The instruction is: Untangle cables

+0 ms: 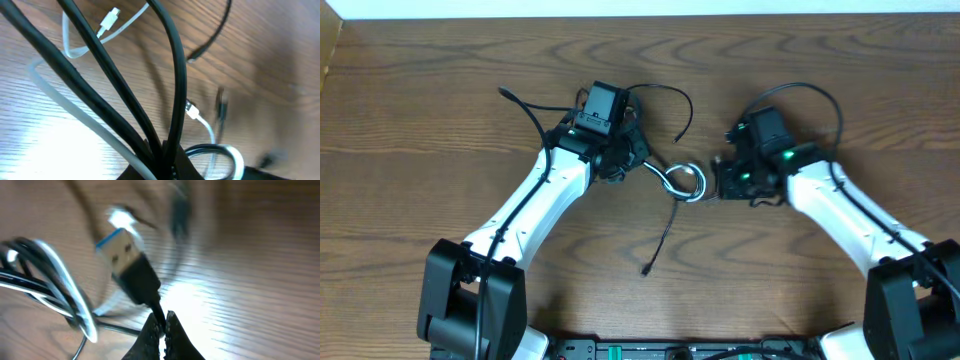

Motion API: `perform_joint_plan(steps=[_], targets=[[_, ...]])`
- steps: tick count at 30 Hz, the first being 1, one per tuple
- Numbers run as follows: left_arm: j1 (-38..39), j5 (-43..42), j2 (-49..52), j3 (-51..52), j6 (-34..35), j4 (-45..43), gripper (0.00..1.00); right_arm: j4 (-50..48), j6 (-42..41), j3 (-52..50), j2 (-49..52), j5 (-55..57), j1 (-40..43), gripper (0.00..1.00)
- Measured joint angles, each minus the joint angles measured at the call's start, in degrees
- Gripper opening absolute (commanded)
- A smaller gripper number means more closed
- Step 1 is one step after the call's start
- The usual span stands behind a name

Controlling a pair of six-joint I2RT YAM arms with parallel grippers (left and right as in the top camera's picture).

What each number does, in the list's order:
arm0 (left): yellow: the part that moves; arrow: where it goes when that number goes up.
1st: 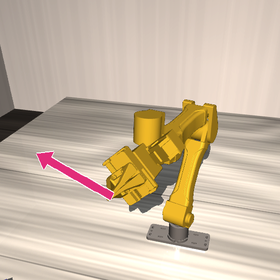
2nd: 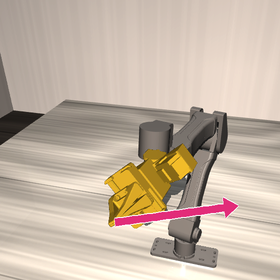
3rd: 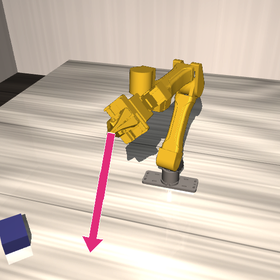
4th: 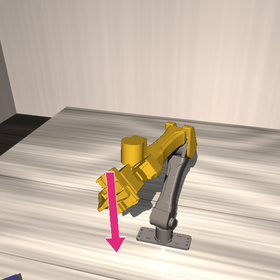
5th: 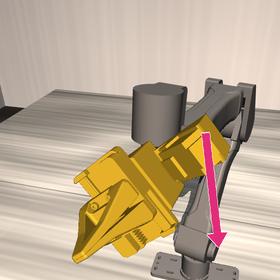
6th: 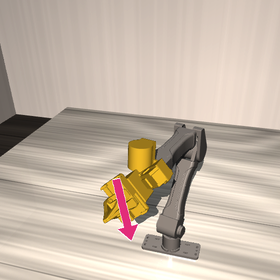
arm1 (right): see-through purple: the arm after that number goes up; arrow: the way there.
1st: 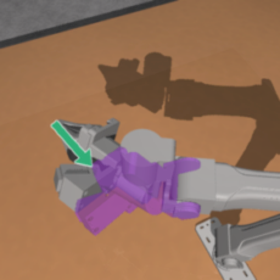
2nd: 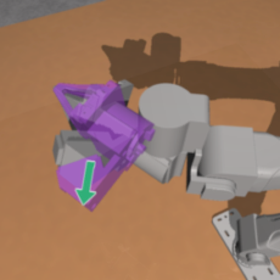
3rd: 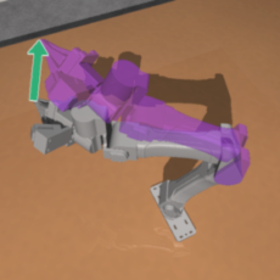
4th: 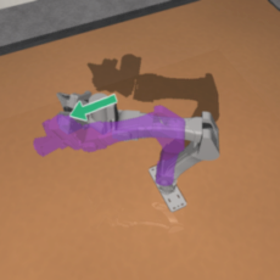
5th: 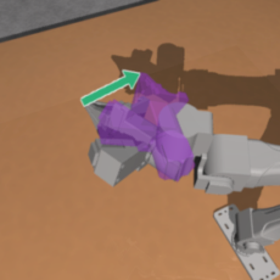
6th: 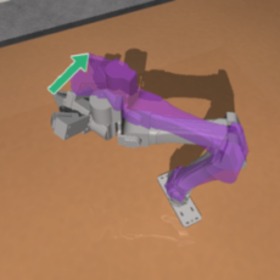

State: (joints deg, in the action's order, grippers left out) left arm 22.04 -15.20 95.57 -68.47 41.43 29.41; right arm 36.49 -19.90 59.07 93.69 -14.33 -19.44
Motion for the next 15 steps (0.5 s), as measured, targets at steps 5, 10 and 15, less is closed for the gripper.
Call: perform_joint_plan(steps=[5, 10, 15], targets=[[-0.07, 2.6, 0.0, 0.0, -1.25, 0.37, 0.07, 3.41, 3.93, 0.0, -0.02, -2.21, 6.43, 0.01], [-0.2, 2.64, 0.0, 0.0, -1.46, -0.52, 0.07, 3.54, 5.09, 0.0, 0.0, -2.75, 9.29, 0.17], [-0.2, -2.69, 0.0, 0.0, -2.71, -5.11, 0.07, 3.37, 6.19, 0.0, 0.0, -6.27, 9.27, 0.41]])
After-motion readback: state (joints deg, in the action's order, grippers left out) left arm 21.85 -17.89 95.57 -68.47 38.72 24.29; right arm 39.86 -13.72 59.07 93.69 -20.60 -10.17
